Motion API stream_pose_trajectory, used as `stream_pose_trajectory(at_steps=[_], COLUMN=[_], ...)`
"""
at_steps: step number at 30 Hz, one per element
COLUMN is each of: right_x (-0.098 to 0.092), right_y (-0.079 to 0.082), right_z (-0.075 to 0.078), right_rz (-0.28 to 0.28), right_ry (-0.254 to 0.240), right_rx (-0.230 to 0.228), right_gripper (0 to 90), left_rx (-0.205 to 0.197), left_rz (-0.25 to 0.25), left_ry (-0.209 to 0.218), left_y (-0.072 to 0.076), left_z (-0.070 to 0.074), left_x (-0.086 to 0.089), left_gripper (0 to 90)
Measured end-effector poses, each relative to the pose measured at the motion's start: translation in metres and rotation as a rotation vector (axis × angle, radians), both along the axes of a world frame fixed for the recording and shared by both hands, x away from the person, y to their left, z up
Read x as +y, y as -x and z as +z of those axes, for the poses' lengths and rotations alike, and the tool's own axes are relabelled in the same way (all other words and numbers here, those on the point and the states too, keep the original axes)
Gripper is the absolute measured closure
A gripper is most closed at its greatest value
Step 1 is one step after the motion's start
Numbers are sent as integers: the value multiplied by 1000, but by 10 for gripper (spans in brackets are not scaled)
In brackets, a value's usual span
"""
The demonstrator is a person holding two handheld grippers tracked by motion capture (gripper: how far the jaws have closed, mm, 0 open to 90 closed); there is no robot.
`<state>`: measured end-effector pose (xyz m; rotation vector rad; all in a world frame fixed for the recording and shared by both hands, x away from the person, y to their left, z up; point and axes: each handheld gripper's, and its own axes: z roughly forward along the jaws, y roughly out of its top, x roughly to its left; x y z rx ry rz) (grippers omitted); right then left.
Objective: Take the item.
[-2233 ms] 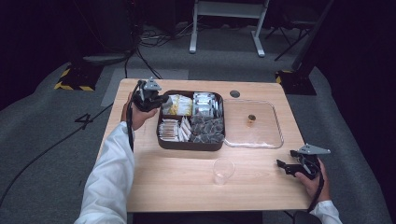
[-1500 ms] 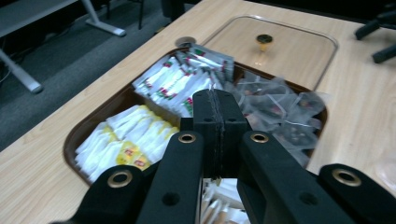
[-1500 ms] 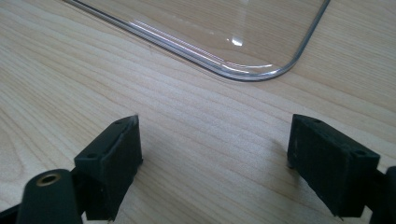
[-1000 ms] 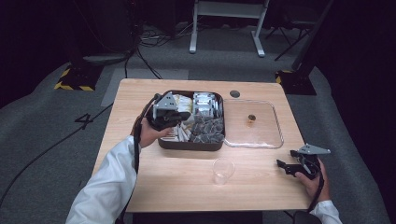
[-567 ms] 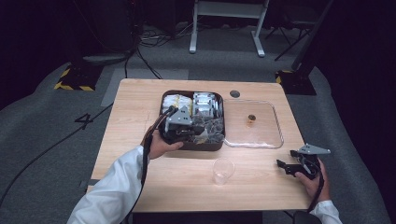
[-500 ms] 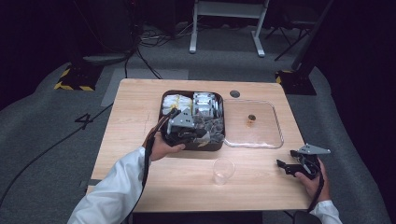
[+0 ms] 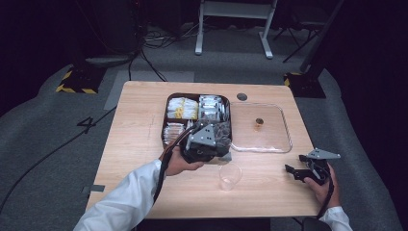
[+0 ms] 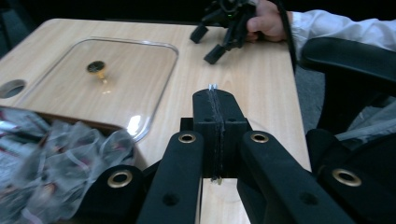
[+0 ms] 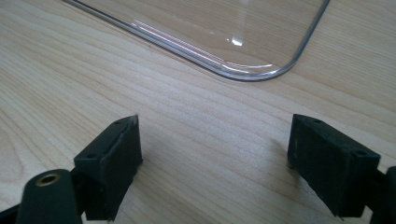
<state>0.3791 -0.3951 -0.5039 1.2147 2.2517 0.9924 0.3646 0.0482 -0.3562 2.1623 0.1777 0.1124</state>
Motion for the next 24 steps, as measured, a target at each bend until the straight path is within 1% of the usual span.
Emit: stream_pose_trajectory(at_steps=[1, 2, 3, 4, 6, 7, 8, 9, 10, 11, 14, 15, 17, 18, 20, 21, 23, 24], right_x=[0, 0, 0, 0, 0, 0, 0, 0, 0, 0, 0, 0, 0, 0, 0, 0, 0, 0], right_y=[0, 0, 0, 0, 0, 0, 0, 0, 0, 0, 0, 0, 0, 0, 0, 0, 0, 0], right_z=[0, 0, 0, 0, 0, 0, 0, 0, 0, 0, 0, 0, 0, 0, 0, 0, 0, 0], right_rz=[0, 0, 0, 0, 0, 0, 0, 0, 0, 0, 0, 0, 0, 0, 0, 0, 0, 0], right_ry=[0, 0, 0, 0, 0, 0, 0, 0, 0, 0, 0, 0, 0, 0, 0, 0, 0, 0], right_rx=[0, 0, 0, 0, 0, 0, 0, 0, 0, 0, 0, 0, 0, 0, 0, 0, 0, 0], right_gripper=[179, 178, 178, 179, 178, 178, 178, 178, 178, 178, 178, 178, 178, 178, 178, 179, 178, 178], left_rx=[5, 22, 22, 26, 26, 33, 41, 43, 47, 47, 51, 61, 60, 51, 52, 53, 48, 46], left_rz=[-12, -26, -26, -45, -52, -58, -61, -59, -67, -67, -71, -71, -75, -78, -79, -80, -80, -81], left_ry=[-5, -8, -8, -22, -25, -32, -30, -44, -47, -47, -62, -63, -64, -80, -83, -94, -94, -103], left_y=[1, 3, 3, 5, 5, 5, 6, 6, 6, 6, 5, 6, 6, 6, 7, 7, 7, 7], left_z=[-2, -7, -7, -11, -13, -16, -19, -21, -26, -26, -34, -36, -38, -40, -42, -45, -46, -47], left_x=[-3, -8, -8, -14, -16, -18, -20, -21, -24, -24, -27, -28, -29, -31, -32, -34, -34, -34], left_gripper=[891, 890, 890, 890, 890, 890, 890, 890, 890, 890, 889, 889, 888, 887, 886, 885, 884, 884])
